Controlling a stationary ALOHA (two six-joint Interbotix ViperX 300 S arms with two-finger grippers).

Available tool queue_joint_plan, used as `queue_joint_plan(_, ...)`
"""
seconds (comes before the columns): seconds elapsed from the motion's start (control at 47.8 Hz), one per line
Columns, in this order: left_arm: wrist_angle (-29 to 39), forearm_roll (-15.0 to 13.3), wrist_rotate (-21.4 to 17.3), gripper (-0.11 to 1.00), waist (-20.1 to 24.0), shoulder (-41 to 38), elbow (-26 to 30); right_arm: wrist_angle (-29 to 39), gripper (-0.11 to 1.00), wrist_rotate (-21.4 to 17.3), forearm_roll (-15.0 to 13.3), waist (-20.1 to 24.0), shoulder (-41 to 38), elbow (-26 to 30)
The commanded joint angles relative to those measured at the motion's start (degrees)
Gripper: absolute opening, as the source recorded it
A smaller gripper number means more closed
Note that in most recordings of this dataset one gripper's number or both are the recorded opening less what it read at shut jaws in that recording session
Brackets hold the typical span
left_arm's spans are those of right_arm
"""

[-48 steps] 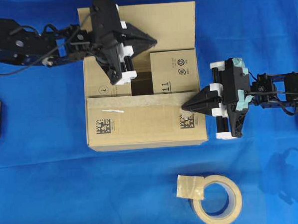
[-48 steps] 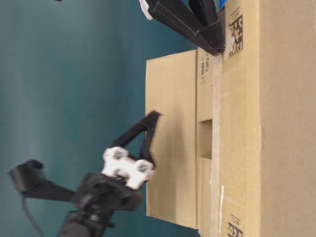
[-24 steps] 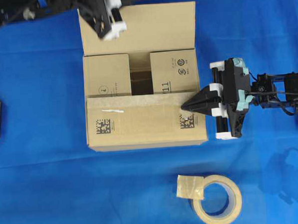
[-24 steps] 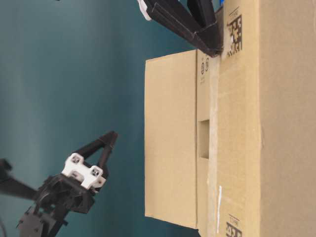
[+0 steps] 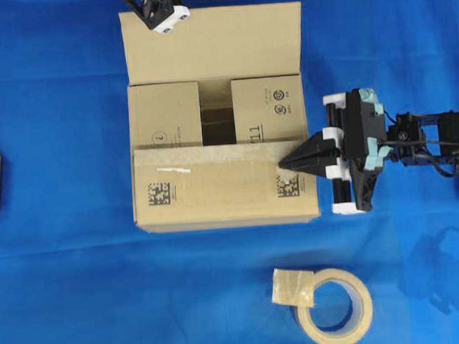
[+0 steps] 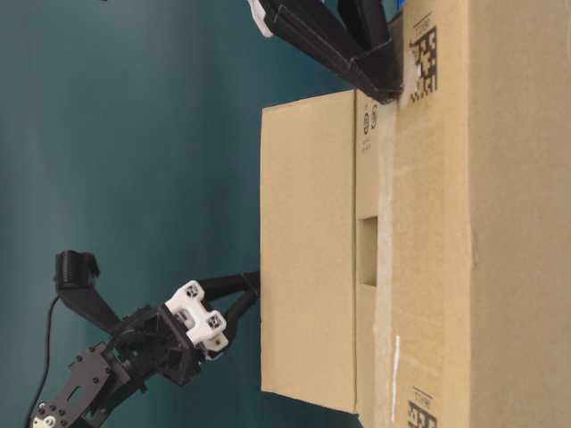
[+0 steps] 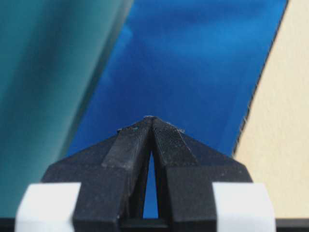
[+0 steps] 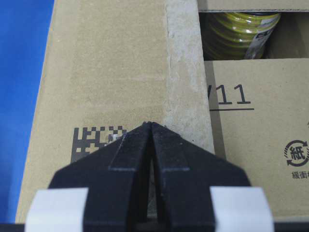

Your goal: Close the cardboard box.

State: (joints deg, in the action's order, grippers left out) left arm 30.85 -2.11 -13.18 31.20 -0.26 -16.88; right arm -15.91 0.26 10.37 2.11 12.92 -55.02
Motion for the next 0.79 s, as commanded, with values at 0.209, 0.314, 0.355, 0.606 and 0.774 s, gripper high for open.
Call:
queue_joint_plan(0.209, 2.81, 0.00, 0.26, 0.00, -1.49, 0.97, 1.14, -0.62, 0.00, 0.09, 0.00, 0.00, 0.35, 0.26)
queue_joint_plan(0.314, 3.08, 0.00, 0.53, 0.00, -2.02, 1.49, 1.49, -0.62, 0.00, 0.09, 0.00, -0.09, 0.35, 0.26)
queue_joint_plan(0.355, 3.25, 0.00, 0.53, 0.00, -2.37, 1.85, 1.58, -0.62, 0.00, 0.09, 0.00, 0.00, 0.35, 0.35)
queue_joint_plan(0.606, 5.62, 0.00, 1.93, 0.00, -4.04, 5.10, 0.70, -0.70, 0.00, 0.09, -0.09, 0.00, 0.35, 0.26)
queue_joint_plan(0.774, 8.26, 0.00, 3.25, 0.00, -6.77, 6.68, -1.05, -0.79, 0.00, 0.18, -0.09, -0.09, 0.35, 0.26)
